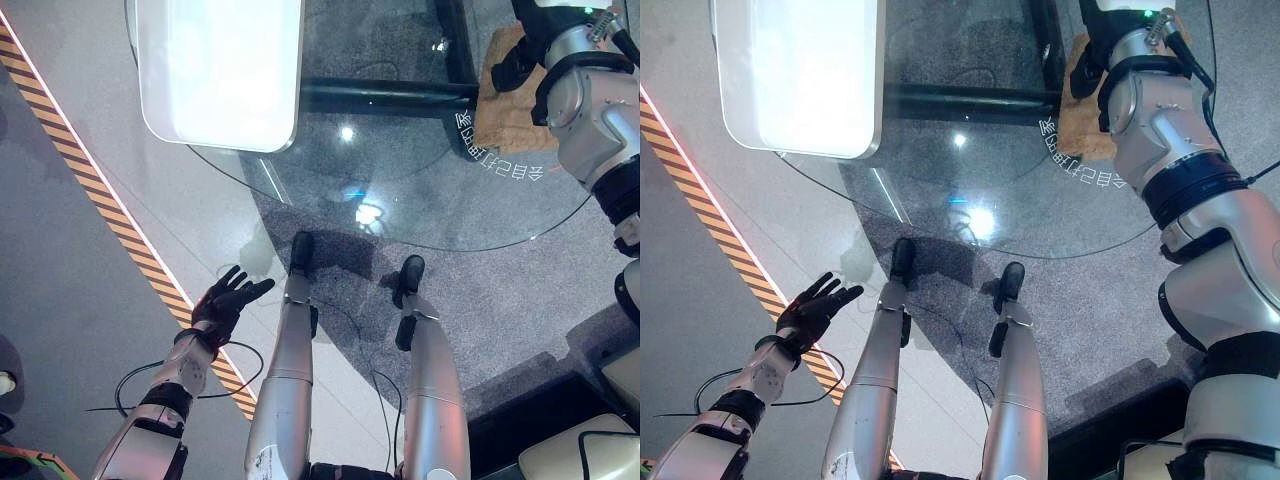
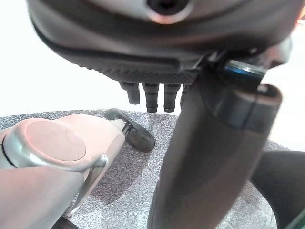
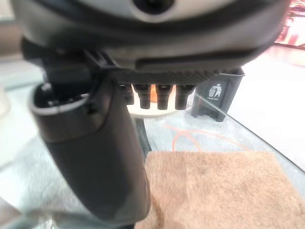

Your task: Wipe the table with a cloth and put it in the basket.

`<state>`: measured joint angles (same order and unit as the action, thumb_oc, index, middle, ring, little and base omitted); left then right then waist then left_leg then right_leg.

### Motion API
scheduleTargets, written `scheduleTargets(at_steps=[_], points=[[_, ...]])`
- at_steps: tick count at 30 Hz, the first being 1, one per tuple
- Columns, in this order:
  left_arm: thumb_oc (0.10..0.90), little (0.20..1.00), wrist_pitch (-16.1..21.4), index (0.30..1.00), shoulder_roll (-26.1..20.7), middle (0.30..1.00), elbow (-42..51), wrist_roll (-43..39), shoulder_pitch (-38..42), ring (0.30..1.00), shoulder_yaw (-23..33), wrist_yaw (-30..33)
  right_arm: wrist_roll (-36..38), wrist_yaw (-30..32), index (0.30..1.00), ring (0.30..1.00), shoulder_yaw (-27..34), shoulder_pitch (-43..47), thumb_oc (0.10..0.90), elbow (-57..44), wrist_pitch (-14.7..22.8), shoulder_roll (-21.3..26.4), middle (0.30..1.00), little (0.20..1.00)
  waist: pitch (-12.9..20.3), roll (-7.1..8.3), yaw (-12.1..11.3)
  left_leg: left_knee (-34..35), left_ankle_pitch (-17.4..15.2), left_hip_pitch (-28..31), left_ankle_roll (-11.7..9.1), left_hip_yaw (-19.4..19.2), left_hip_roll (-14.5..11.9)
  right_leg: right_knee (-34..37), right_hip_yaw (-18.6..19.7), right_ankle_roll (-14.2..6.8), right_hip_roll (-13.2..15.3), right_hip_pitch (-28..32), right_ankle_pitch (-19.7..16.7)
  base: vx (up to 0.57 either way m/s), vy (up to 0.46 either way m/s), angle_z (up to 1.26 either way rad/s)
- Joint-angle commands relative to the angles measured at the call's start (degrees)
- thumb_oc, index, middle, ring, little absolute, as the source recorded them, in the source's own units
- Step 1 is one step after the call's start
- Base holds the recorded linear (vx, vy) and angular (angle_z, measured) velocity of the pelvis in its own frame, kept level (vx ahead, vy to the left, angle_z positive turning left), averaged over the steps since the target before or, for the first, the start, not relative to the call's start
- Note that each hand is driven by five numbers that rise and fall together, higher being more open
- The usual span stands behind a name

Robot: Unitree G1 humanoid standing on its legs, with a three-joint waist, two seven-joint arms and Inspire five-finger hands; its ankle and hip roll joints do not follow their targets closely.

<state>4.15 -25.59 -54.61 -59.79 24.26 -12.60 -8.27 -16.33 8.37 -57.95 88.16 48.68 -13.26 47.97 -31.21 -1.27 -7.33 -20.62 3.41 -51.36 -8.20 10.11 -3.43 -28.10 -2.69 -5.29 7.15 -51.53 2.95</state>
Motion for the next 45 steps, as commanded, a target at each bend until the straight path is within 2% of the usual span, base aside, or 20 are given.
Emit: scheduleTargets(at_steps=[1,2,4,5,14,25,36,45], points=[[0.800,0.900,0.95,0.900,-2.99,0.900,0.75,-0.17,-4.73,0.900,0.27,-0.81,-3.80,-0.29,0.900,0.900,-3.19,9.05,0.800,-0.08,-1.41,3.34,0.900,0.900,1.42,-0.25,-0.88,-1.72,-3.31,0.20,6.19,-3.83,6.45,1.94,-6.50,3.66,-3.83,2.07,2.08,-0.06,0.031,0.06],[0.800,0.900,0.94,0.900,-3.12,0.900,0.92,-0.26,-4.47,0.900,0.32,-0.82,-4.08,-0.82,0.900,0.900,-3.23,9.44,0.800,0.04,-1.36,3.45,0.900,0.900,1.42,-0.36,-0.95,-1.16,-1.27,-1.00,6.36,-3.89,6.48,2.77,-7.04,4.02,-3.72,1.10,0.17,-0.06,0.032,0.07],[0.800,0.900,0.85,0.900,-3.10,0.900,1.31,0.00,-4.71,0.900,0.35,-0.77,-3.99,-2.02,0.900,0.900,-3.60,9.65,0.800,-0.04,-1.36,3.38,0.900,0.900,1.42,-0.45,-1.05,-1.03,-1.18,-1.06,6.37,-3.89,6.51,2.83,-7.09,4.02,-3.65,0.99,0.10,0.01,0.011,0.04],[0.800,0.900,0.77,0.900,-3.09,0.900,1.27,-0.11,-5.12,0.900,0.25,-0.88,-4.18,-2.81,0.900,0.900,-3.90,9.51,0.800,-0.01,-1.41,3.23,0.900,0.900,1.42,-0.42,-1.04,-1.56,-3.17,0.13,6.22,-3.81,6.54,2.00,-6.54,3.72,-3.77,1.90,1.98,0.08,-0.010,0.05],[0.800,0.900,0.91,0.900,-3.08,0.900,1.38,0.62,-5.66,0.900,0.38,-1.19,-4.69,-4.56,0.900,0.900,-3.18,8.79,0.800,1.36,-1.57,3.02,0.900,0.900,1.42,-0.37,-1.31,-1.32,-2.92,-0.19,6.33,-3.78,6.44,1.78,-6.76,3.63,-3.61,1.45,1.68,0.01,-0.001,0.01],[0.800,0.900,0.81,0.900,-3.08,0.900,1.65,0.36,-5.92,0.900,0.06,-1.23,-0.77,-7.64,0.900,0.900,-2.07,7.96,0.800,4.39,-3.08,2.95,0.900,0.900,1.42,-0.99,-1.46,-1.24,-2.65,-0.64,6.42,-3.87,6.57,1.36,-6.80,3.66,-3.34,0.71,1.64,0.00,0.000,0.00],[0.800,0.900,1.00,0.900,-2.90,0.900,1.78,0.51,-6.35,0.900,-0.25,-1.32,1.06,-7.95,0.900,0.900,0.05,6.61,0.800,7.15,-4.31,3.33,0.900,0.900,1.42,-1.38,-1.48,-1.78,-2.65,-1.68,6.58,-3.71,6.67,0.65,-6.81,3.72,-3.06,-0.55,1.41,0.00,0.000,0.00],[0.800,0.900,1.25,0.900,-2.72,0.900,1.53,0.03,-6.44,0.900,-0.65,-1.68,0.76,-6.95,0.900,0.900,0.61,6.31,0.800,9.16,-3.46,3.53,0.900,0.900,1.42,-2.05,-1.31,-1.78,-2.50,-2.10,6.55,-4.14,6.56,0.25,-6.60,3.72,-2.89,-1.26,1.48,0.00,0.000,0.00]])
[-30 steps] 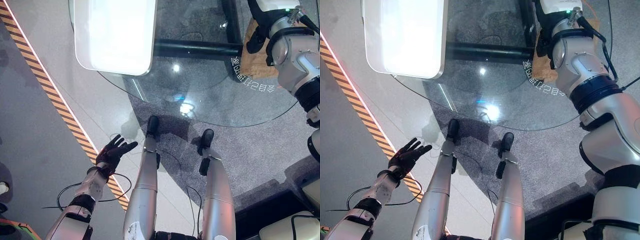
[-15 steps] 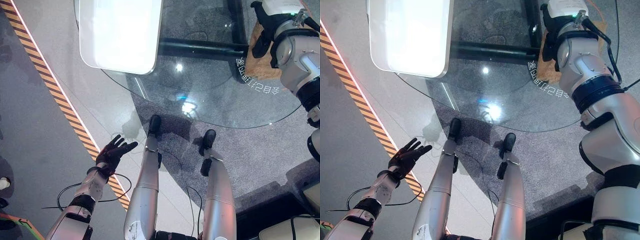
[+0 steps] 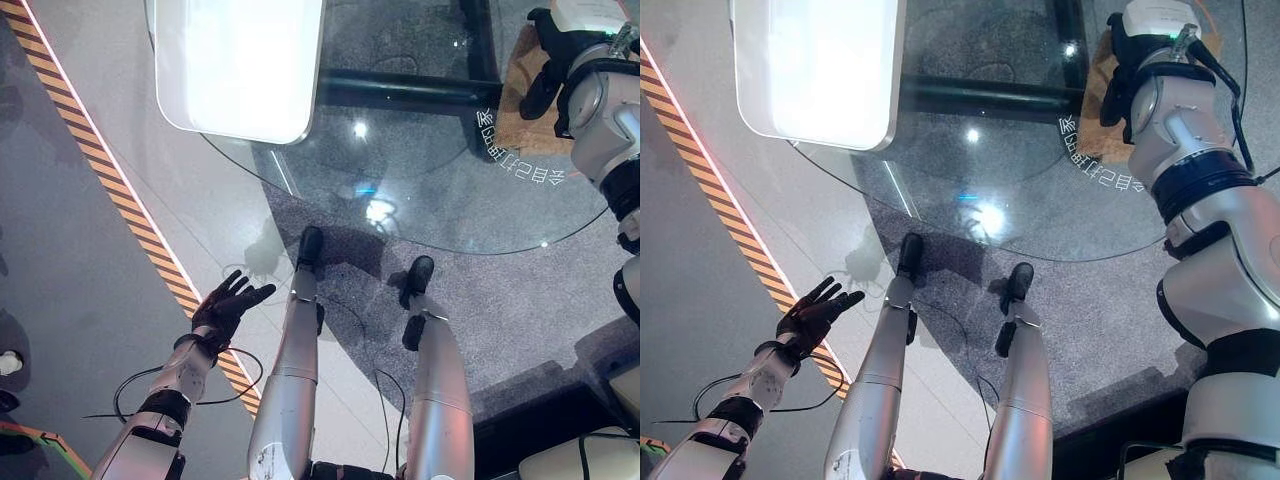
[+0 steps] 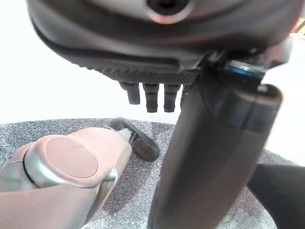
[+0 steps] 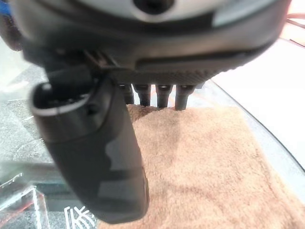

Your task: Wipe the table with a cloth and put it in the basket.

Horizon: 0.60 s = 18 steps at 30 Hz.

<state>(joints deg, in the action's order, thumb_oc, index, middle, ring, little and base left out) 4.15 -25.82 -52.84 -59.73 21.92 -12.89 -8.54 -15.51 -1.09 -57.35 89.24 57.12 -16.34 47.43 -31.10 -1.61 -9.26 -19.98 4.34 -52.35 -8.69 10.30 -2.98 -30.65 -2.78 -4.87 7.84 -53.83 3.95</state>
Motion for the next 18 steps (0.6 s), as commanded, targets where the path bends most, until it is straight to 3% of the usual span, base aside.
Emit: scheduleTargets(at_steps=[1,18], points=[[0.800,0.900,1.26,0.900,-2.47,0.900,-0.18,-0.05,-4.20,0.900,-0.32,-1.48,-0.29,2.27,0.900,0.900,-0.04,5.32,0.800,0.63,-0.15,4.12,0.900,0.900,1.31,-1.75,0.64,-2.55,-3.46,-1.27,7.06,-4.32,6.18,2.73,-6.48,3.34,-3.61,0.86,0.45,0.00,0.000,0.00],[0.800,0.900,1.48,0.900,-2.59,0.900,0.30,-0.53,-3.98,0.900,-1.06,-1.32,-3.56,3.05,0.900,0.900,-2.83,6.62,0.800,0.70,1.06,4.41,0.900,0.900,1.31,-2.19,0.68,-2.40,-3.09,-2.31,7.00,-4.26,6.14,2.67,-6.52,3.29,-3.49,-0.30,0.25,0.00,0.000,0.00]])
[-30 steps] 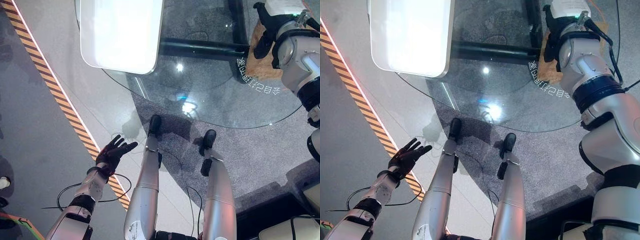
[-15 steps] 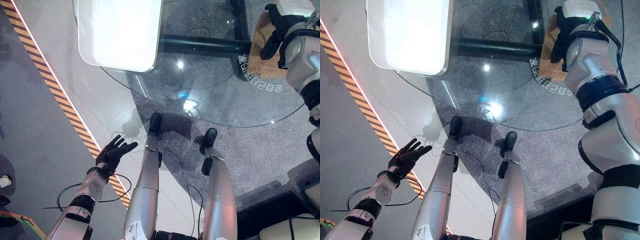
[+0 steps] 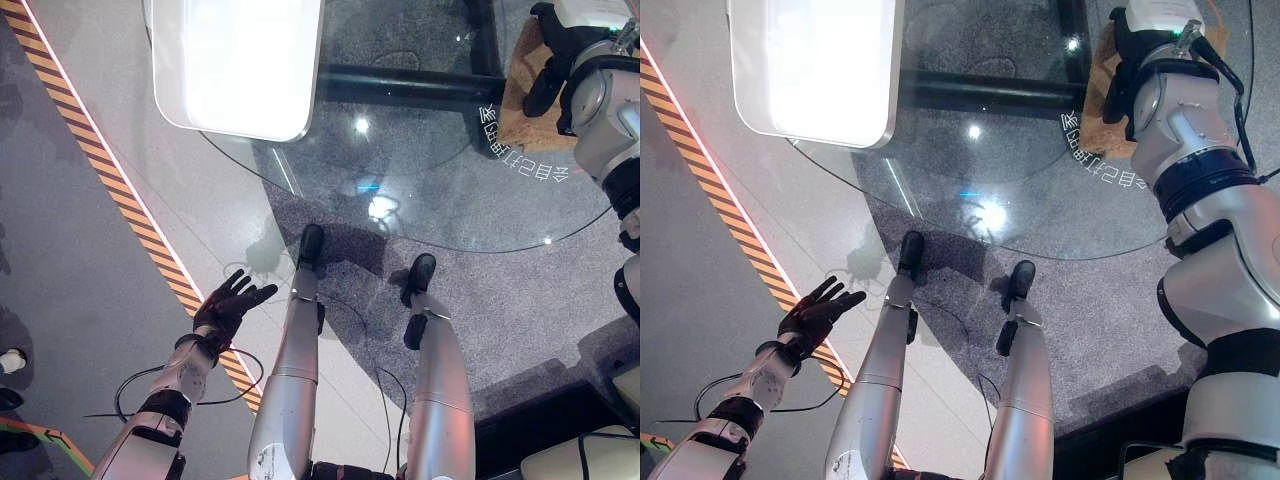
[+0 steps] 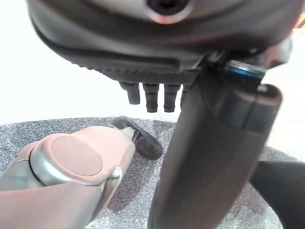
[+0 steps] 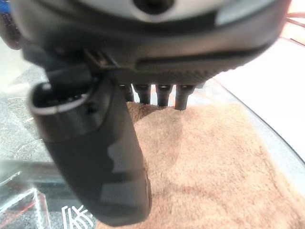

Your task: Wipe the table with a cloth and put it in the basket.

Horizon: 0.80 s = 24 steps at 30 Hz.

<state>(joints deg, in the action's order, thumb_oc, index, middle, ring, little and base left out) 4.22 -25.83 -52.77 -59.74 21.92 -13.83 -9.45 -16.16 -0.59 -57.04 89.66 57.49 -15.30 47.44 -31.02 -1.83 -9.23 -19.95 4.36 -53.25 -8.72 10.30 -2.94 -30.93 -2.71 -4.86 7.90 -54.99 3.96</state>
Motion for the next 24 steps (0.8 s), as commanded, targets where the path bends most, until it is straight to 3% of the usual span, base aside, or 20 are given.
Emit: scheduleTargets(at_steps=[1,8,10,11,12,24], points=[[0.800,0.900,1.28,0.900,-2.70,0.900,0.28,-0.63,-3.81,0.900,-0.16,-0.38,-3.22,2.87,0.900,0.900,-3.26,6.19,0.800,0.42,0.41,4.35,0.900,0.900,1.22,-1.98,0.69,-2.33,-3.04,-1.47,7.01,-4.30,6.01,2.90,-6.62,3.29,-3.56,0.72,0.23,0.00,0.000,0.00],[0.800,0.900,1.43,0.900,-2.67,0.900,0.42,-0.65,-3.86,0.900,-0.32,-0.66,-4.24,2.39,0.900,0.900,-3.66,6.27,0.800,-0.13,-0.16,4.19,0.900,0.900,1.22,-2.14,0.63,-2.16,-2.89,-1.81,6.98,-4.29,6.03,3.04,-6.75,3.31,-3.53,0.43,0.21,0.00,0.000,0.00],[0.800,0.900,1.47,0.900,-2.74,0.900,0.36,-0.88,-3.87,0.900,-0.40,-0.77,-4.30,1.41,0.651,0.651,-4.08,6.50,0.509,0.05,-0.27,4.21,0.651,0.609,1.22,-2.15,0.62,-1.94,-2.75,-1.75,6.94,-4.29,5.98,3.23,-6.78,3.31,-3.52,0.51,0.16,0.00,0.000,0.00],[0.800,0.900,1.45,0.900,-2.74,0.900,0.44,-0.77,-3.92,0.900,-0.35,-0.77,-4.56,1.09,0.587,0.587,-4.10,6.39,0.435,0.02,-0.23,4.21,0.587,0.535,1.22,-2.16,0.61,-1.96,-2.74,-1.82,6.91,-4.29,5.96,3.23,-6.78,3.32,-3.51,0.43,0.15,0.00,0.000,0.00],[0.800,0.900,1.36,0.900,-2.85,0.900,0.49,-0.86,-3.93,0.900,-0.39,-0.77,-4.80,0.79,0.300,0.300,-4.30,6.37,0.100,0.04,-0.19,4.23,0.300,0.200,1.22,-2.19,0.61,-1.97,-2.72,-1.84,6.90,-4.29,5.98,3.23,-6.79,3.32,-3.51,0.40,0.13,0.00,0.000,0.00],[0.800,0.900,1.37,0.900,-2.94,0.900,0.79,-1.01,-4.04,0.900,-0.50,-0.81,-4.75,0.59,0.300,0.300,-4.82,6.54,0.100,-0.37,-0.92,4.02,0.300,0.200,1.22,-2.29,0.59,-1.87,-2.64,-2.04,6.95,-4.23,6.01,3.31,-6.79,3.30,-3.47,0.04,-0.09,0.00,0.000,0.00]])
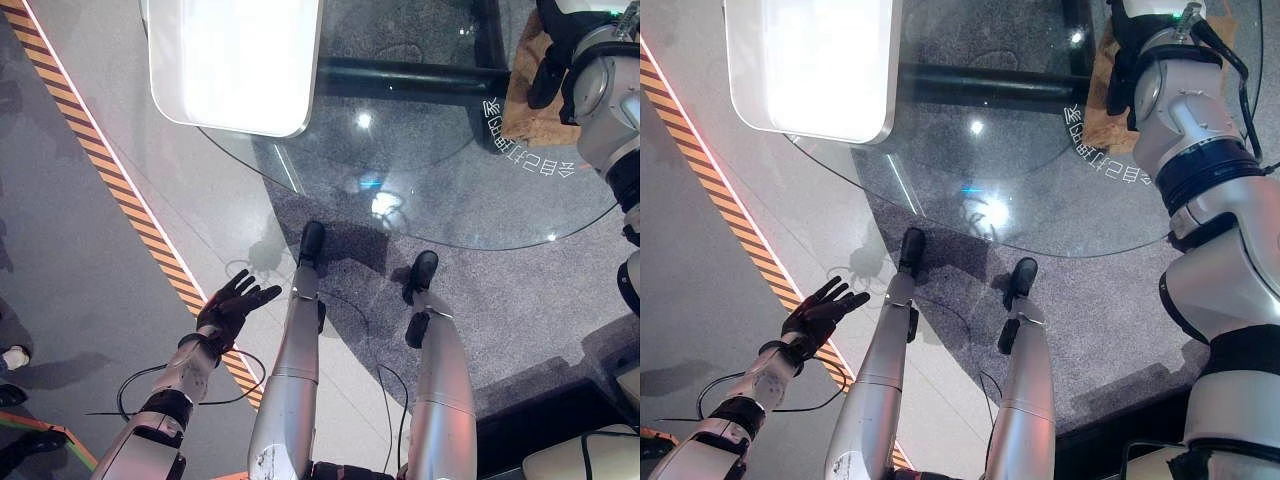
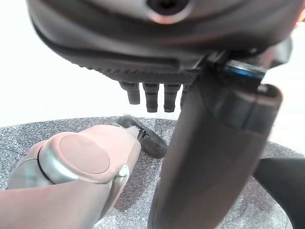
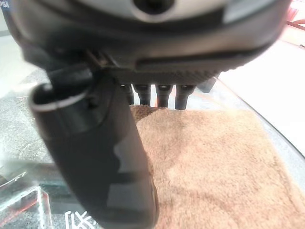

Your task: Wipe the table with a cloth and put it in the basket.

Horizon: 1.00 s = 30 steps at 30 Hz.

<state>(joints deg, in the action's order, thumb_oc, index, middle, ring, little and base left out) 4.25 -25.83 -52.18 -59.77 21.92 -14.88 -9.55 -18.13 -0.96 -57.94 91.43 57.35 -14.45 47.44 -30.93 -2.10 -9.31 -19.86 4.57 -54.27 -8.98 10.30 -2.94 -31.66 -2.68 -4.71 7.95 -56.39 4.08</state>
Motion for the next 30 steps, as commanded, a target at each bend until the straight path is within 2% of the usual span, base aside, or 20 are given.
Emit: scheduleTargets(at_steps=[1,30], points=[[0.800,0.900,1.37,0.900,-2.80,0.900,0.28,-0.96,-4.01,0.900,0.42,-0.59,-2.84,0.80,0.300,0.300,-3.83,4.69,0.100,-0.14,-1.81,3.98,0.300,0.200,1.14,-2.03,0.66,-1.99,-2.85,-1.00,7.20,-4.27,6.05,4.11,-6.83,3.17,-3.52,1.52,-0.20,0.00,0.000,0.00],[0.800,0.900,1.64,0.900,-3.18,0.900,0.24,-1.01,-4.10,0.900,0.73,-1.05,-2.29,1.05,0.300,0.300,-3.65,4.58,0.100,1.03,-2.45,4.78,0.300,0.200,1.14,-1.88,0.92,-0.81,-2.48,-0.25,7.34,-4.51,5.99,5.33,-6.79,2.99,-3.77,2.00,-0.91,0.00,0.000,0.00]])
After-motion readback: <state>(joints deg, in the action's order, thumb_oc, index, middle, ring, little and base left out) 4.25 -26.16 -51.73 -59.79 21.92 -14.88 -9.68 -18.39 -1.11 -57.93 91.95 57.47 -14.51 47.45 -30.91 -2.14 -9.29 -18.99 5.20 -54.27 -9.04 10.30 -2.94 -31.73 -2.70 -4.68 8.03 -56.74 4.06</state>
